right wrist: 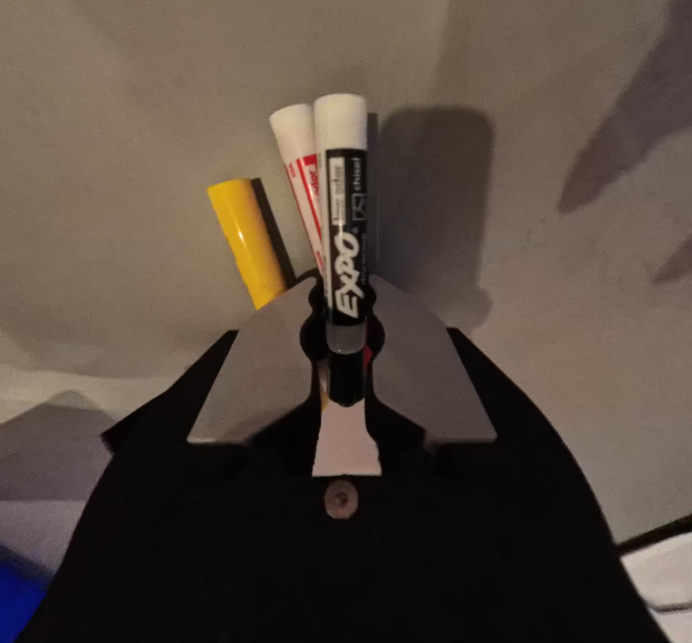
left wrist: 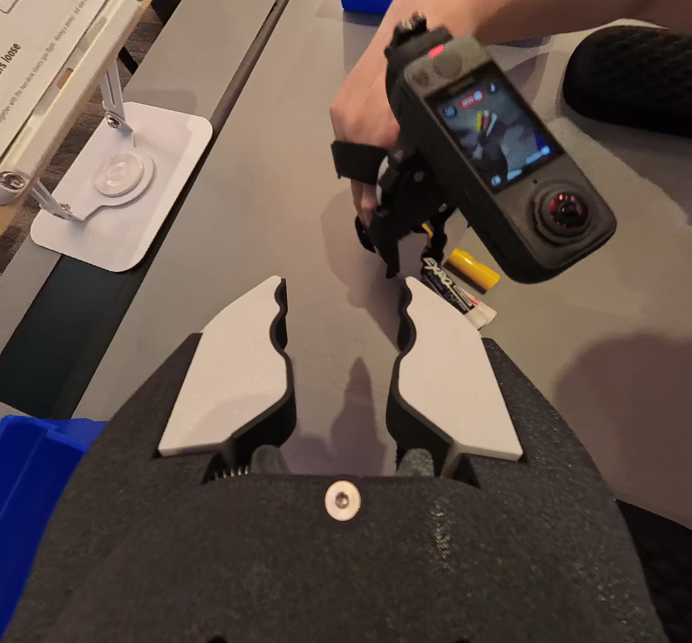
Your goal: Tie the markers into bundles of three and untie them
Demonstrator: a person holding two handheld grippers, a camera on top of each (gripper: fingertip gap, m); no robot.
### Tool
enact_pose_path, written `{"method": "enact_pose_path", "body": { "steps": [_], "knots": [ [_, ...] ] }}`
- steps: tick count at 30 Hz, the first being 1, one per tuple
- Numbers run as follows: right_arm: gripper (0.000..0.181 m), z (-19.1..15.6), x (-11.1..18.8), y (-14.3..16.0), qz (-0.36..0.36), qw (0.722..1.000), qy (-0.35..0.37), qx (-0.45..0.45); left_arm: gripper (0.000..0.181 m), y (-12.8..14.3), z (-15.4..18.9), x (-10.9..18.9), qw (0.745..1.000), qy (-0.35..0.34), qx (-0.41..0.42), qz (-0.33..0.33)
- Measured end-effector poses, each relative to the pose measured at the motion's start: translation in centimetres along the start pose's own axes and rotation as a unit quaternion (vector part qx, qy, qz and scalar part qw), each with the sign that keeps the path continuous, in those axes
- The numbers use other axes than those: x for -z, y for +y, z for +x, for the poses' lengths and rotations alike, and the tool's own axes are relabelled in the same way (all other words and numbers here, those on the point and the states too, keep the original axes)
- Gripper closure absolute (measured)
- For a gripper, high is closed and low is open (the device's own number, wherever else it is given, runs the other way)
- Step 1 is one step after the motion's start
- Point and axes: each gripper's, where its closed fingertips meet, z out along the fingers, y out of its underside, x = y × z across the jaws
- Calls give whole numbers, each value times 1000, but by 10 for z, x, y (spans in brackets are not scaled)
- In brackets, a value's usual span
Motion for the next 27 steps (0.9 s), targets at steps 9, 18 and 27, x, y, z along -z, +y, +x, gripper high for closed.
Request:
{"method": "enact_pose_path", "body": {
  "steps": [9,18,27],
  "knots": [
    [162,-5,-4,-14,23,999,37,7,125,4,-6,0,1000,-6,15,-5],
    [162,-4,27,-8,-5,978,201,-50,127,23,19,-17,996,65,15,-66],
    [162,-22,34,0,112,959,216,-144,142,5,79,-43,937,308,163,-38]
  ]
}}
